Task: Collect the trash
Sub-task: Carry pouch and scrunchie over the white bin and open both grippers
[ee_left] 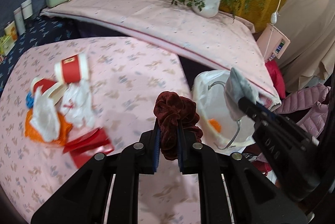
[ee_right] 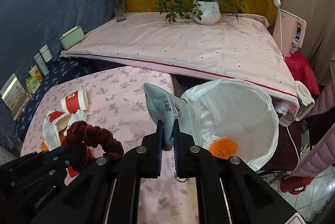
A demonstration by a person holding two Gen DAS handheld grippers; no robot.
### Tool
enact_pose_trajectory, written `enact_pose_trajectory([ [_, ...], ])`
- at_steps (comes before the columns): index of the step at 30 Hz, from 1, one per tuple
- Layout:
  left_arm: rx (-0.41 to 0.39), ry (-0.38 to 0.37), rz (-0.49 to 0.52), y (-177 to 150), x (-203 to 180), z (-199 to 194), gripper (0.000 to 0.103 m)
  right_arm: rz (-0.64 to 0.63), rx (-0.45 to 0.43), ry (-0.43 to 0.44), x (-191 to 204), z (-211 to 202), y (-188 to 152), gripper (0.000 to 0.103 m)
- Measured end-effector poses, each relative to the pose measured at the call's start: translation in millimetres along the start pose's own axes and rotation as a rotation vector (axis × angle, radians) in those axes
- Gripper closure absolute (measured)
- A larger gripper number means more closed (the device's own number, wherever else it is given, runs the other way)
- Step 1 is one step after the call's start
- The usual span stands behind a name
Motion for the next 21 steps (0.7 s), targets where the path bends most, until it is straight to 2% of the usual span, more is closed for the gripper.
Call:
enact_pose_trajectory([
  [6, 0.007, -0.085, 0.027, 25, -42, 30, 0.090, 0.047, 0.013, -0.057, -47, 18, 10, 0.094],
  [11, 0.036, -0.111, 0.063, 32, -70, 58, 0.090, 0.092, 0.030, -0.088, -80, 31, 12, 0.094],
  [17, 0.076, -0.138, 0.064, 36, -90, 88, 0.089, 0.106, 0.039, -0.111, -97, 41, 15, 0.094],
  [21, 0.092, -0.155, 0.046, 39, -92, 98, 0.083, 0.113, 0.032, -0.140, -107, 44, 18, 0.094],
])
Point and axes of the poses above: each gripper's, at about its wrist camera, not at the fingertips, and z roughly the way its jaws point, x to its left, y to its top, the point moved 5 cm from there along z, roughly the way its jaws point, and after that the axes turned 2 degrees about -y, right-handed, at the moved point
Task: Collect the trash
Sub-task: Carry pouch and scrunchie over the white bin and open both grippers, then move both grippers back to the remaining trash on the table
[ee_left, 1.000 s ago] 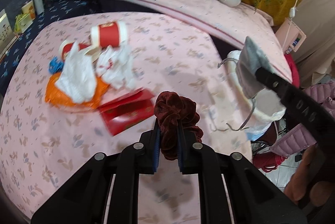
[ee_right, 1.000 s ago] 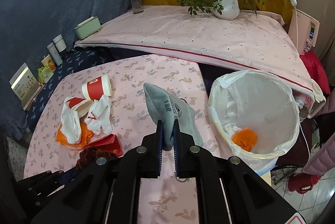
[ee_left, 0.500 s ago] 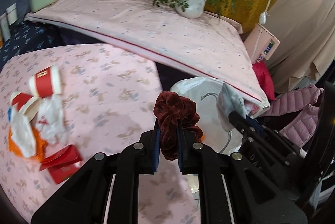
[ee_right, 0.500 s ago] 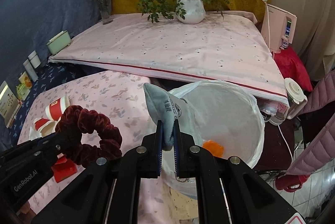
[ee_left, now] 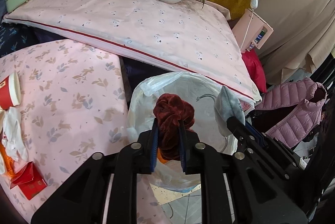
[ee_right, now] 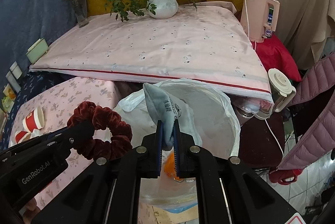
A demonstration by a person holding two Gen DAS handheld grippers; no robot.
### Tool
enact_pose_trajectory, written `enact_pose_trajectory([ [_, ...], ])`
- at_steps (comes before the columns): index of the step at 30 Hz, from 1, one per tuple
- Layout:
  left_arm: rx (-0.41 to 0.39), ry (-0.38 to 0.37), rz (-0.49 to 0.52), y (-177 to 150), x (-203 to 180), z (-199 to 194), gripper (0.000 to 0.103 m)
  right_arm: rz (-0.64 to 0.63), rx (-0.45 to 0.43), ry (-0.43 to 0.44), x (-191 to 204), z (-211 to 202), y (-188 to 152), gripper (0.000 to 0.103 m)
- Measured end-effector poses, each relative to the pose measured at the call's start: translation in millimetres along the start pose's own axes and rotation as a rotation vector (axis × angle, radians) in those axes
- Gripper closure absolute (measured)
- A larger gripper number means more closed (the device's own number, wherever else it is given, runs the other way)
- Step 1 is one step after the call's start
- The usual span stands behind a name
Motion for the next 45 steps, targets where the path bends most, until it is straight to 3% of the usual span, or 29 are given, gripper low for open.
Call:
enact_pose_trajectory([
  [2, -0.016, 0.014, -0.007, 2, 3, -2, 0.072, 0.012, -0.013, -0.016, -2, -1, 2, 0.088],
  [4, -0.037, 0.043, -0.010, 2, 7, -7, 0.053, 0.013, -0.019, -0.012, 0, -3, 3, 0.081],
  [6, -0.050, 0.075, -0.020, 3, 15, -11, 0.049, 0.003, -0.023, -0.010, 5, -4, 3, 0.078],
  [11, -0.072, 0.129, -0.069, 3, 42, -25, 0.049, -0.040, -0.036, 0.006, 29, -10, 2, 0.065],
  [27, -0.113, 0.213, -0.166, -10, 114, -73, 0.049, -0.121, -0.044, 0.096, 103, -34, -11, 0.061],
  [45, -0.154, 0.352, -0.269, -46, 210, -130, 0.049, -0.228, 0.000, 0.206, 198, -56, -54, 0.054],
])
Point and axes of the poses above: each gripper's, at about its wrist camera, not at the fingertips, and z roughly the way its jaws point, x to its left, y to its top, the point moved 5 cm from there along z, roughly the way its jaws point, and after that the axes turned 2 degrees about -y, right-handed, at the moved point
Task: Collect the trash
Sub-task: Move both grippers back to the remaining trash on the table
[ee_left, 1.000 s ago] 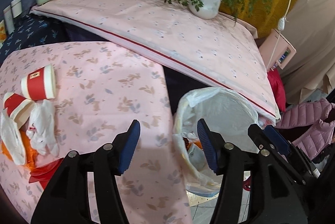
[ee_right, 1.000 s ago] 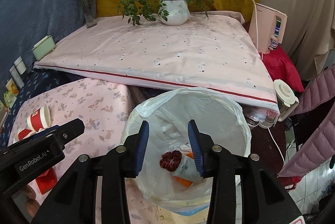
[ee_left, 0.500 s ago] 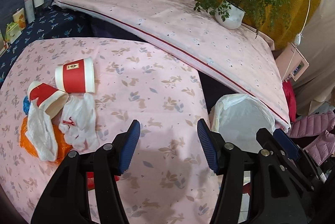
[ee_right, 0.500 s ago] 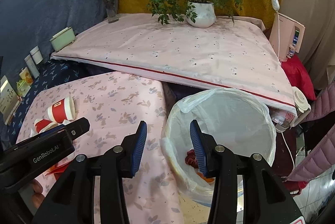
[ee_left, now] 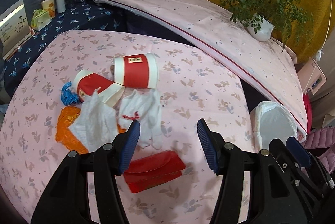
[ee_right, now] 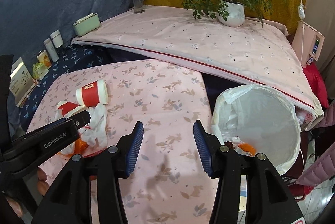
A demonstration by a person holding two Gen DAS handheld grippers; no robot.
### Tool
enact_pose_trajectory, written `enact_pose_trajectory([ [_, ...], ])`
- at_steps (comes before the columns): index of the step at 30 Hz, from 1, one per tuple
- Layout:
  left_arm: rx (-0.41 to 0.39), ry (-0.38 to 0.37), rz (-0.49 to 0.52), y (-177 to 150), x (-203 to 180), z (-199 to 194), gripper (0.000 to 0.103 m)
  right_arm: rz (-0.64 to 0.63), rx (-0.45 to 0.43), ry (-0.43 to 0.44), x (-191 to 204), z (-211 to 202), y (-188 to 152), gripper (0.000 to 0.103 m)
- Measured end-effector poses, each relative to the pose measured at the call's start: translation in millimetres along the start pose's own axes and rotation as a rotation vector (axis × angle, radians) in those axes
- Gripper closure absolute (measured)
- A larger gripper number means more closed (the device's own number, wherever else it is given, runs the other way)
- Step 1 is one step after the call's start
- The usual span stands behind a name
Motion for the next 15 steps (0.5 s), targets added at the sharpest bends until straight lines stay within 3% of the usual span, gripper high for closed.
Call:
enact_pose_trajectory([
  [10, 0.004, 0.112, -0.043, -8, 73, -1, 0.049, -0.036, 0.077, 0.080, 56, 10, -31, 0.054],
  [15, 0.025, 0.126, -0.052, -12, 93, 6, 0.048, -0.034, 0.123, 0.112, 78, 19, -47, 0.053],
])
Point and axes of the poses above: each gripper's, at about its wrist camera, not at the fingertips, and z roughly the way its jaws point, x to its left, y to its top, the point moved 5 cm from there along z, roughly the way its jaws point, and after that the axes turned 2 degrees about -y, right-handed, at the moved point
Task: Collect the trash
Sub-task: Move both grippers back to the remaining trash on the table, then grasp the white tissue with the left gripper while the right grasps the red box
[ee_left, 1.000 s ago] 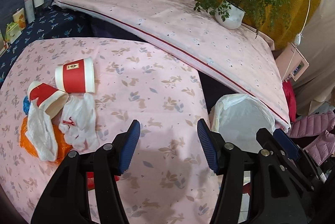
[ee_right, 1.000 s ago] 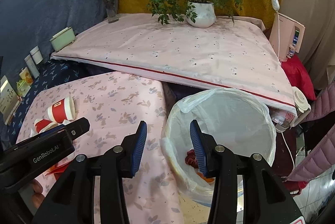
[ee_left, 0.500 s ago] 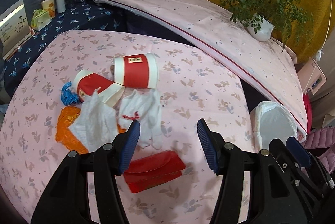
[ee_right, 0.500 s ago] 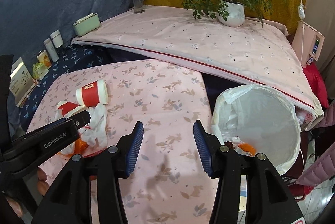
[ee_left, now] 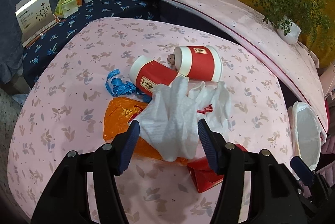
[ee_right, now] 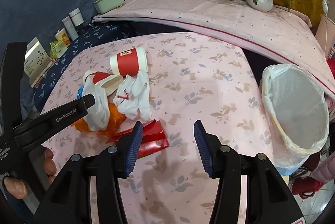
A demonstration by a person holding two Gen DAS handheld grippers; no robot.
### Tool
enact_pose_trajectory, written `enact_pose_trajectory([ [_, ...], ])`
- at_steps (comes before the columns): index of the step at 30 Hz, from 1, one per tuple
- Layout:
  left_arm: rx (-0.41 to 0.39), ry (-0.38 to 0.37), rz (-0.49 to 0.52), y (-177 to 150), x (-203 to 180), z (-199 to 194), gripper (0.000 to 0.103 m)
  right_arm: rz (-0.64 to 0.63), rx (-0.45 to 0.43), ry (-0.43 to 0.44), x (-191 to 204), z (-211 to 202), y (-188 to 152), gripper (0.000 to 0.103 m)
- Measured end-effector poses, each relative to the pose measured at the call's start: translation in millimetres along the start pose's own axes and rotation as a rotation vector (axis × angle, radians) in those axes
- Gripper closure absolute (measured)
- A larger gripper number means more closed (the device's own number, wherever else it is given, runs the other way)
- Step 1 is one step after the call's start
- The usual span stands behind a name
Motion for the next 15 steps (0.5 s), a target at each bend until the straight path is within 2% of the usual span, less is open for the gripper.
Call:
enact_pose_trajectory([
  [5, 0.020, -0.008, 0.009, -3, 6, 9, 0.049, 0.008, 0.039, 0.021, 14, 13, -12, 0.053],
  [8, 0.032, -0.015, 0.012, -3, 7, 15, 0.053, 0.005, 0.058, 0.026, 21, 19, -18, 0.053],
  [11, 0.049, -0.030, 0.009, -4, 9, 20, 0.061, 0.005, 0.069, 0.032, 26, 23, -22, 0.053],
  [15, 0.059, -0.052, 0.012, -4, 10, 24, 0.084, 0.006, 0.079, 0.035, 30, 28, -22, 0.053],
])
Point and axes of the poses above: each gripper's, at about its wrist camera, not at the fingertips, and z roughly the way its jaws point, x to its left, y to its top, the point moved 5 cm from there along z, roughly the way its jaws point, and after that the axes turned 2 degrees about -y, right-handed, at the moved point
